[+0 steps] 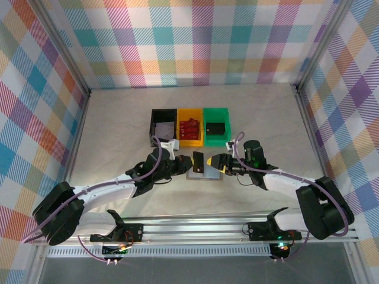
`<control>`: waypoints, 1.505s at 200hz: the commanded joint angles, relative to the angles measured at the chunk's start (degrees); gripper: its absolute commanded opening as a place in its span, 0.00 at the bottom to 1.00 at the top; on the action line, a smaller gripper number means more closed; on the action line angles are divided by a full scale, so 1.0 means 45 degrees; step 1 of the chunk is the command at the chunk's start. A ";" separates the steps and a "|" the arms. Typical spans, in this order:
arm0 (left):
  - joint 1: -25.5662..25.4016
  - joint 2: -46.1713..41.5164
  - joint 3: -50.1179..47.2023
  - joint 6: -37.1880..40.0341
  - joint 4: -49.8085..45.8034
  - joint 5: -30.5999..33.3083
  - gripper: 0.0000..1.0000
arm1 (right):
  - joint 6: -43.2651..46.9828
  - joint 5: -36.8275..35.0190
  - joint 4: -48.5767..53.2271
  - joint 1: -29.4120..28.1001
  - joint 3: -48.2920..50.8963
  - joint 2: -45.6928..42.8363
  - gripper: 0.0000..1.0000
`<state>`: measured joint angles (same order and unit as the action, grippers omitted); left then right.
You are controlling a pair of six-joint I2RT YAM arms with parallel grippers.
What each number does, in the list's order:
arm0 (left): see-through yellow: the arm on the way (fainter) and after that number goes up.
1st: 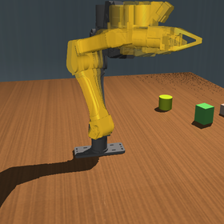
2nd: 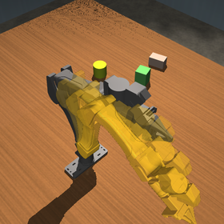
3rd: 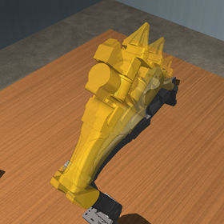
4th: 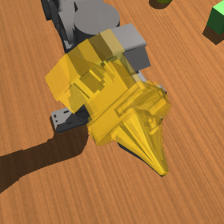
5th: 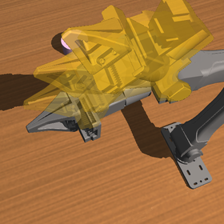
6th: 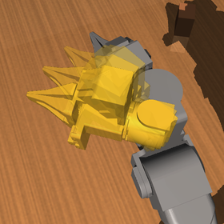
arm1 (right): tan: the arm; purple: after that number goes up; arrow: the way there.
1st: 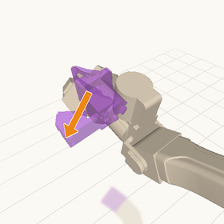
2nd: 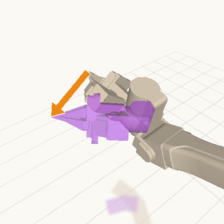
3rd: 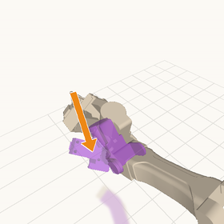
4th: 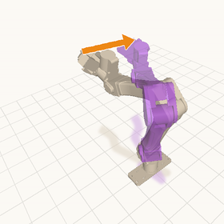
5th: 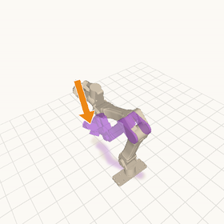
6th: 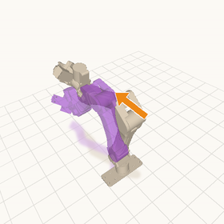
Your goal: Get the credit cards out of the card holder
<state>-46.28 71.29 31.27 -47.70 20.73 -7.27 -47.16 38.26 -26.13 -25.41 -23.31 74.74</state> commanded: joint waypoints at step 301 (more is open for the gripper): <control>-0.0056 -0.0022 -0.1771 -0.1432 0.4228 -0.1858 0.00 | 0.0713 0.0601 -0.1298 -0.1209 0.0236 -0.1616 0.27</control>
<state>-46.30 70.54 24.12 -54.06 36.40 -14.55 -45.58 39.72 -31.64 -30.46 -22.81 69.28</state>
